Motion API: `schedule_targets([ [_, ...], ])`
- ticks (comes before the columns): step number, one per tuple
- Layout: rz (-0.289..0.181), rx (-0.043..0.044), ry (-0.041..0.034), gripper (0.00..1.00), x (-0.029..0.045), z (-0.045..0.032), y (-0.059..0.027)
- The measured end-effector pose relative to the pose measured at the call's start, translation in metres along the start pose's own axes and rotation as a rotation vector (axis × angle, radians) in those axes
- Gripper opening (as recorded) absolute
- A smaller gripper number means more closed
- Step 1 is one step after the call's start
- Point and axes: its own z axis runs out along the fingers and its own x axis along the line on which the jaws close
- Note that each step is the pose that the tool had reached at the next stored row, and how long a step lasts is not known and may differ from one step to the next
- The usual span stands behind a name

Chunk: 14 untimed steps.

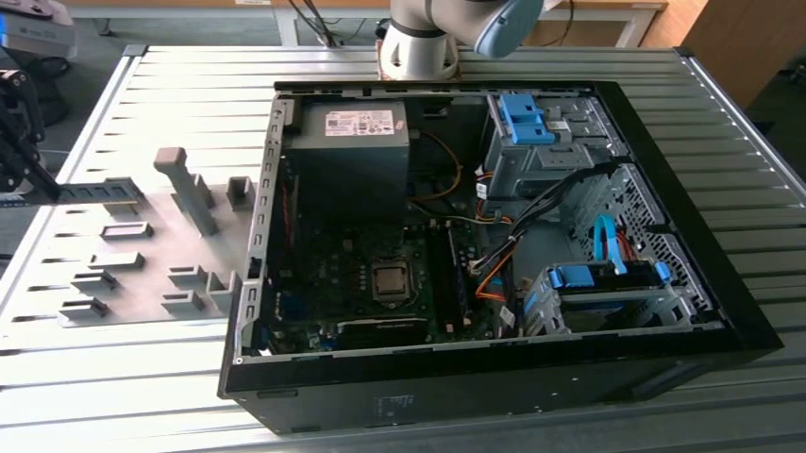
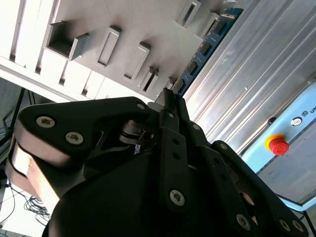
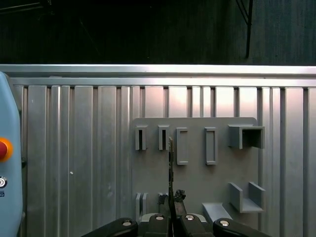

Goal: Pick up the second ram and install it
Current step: 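Pick up the second ram and move it above second insertion slot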

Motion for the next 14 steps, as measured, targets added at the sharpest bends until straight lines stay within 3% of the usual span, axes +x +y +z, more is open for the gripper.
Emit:
schedule_targets([
  [14, 0.000, 0.0000, 0.0000, 0.14, -0.0001, -0.0075, 0.0000],
])
